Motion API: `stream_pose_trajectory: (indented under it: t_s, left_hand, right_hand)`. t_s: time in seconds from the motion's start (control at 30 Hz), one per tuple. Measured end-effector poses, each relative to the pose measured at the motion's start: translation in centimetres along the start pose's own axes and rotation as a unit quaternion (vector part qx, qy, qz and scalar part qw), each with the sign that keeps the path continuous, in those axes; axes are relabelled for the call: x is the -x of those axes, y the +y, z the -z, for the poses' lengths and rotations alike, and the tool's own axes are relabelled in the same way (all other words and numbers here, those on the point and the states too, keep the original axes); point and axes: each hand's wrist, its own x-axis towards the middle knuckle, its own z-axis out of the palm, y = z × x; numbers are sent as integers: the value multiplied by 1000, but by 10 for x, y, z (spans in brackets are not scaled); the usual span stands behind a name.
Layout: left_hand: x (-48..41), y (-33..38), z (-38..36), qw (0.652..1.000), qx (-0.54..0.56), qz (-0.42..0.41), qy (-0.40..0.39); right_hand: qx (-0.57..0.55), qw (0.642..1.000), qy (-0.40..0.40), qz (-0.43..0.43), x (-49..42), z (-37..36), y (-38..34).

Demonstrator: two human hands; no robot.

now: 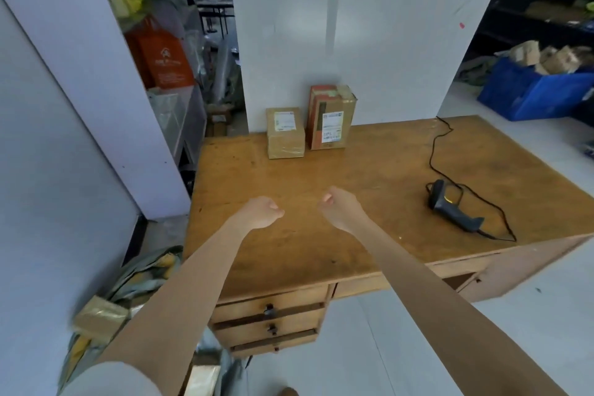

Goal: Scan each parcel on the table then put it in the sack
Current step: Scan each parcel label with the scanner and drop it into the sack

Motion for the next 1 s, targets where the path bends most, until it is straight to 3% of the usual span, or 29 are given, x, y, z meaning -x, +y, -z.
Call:
stream_pose_trajectory:
  t_s: [0.53, 0.83, 1.0]
  left_hand:
    - [-236, 113, 65, 994, 64, -25, 80]
    - [-339, 150, 89, 988, 65, 24, 141]
    - [-384, 164, 83, 985, 76, 74, 136]
  right_hand:
    - [37, 997, 65, -7, -225, 122, 47]
    - [16, 999, 32, -17, -345, 155, 72]
    - [6, 1000, -19, 5, -401, 158, 82]
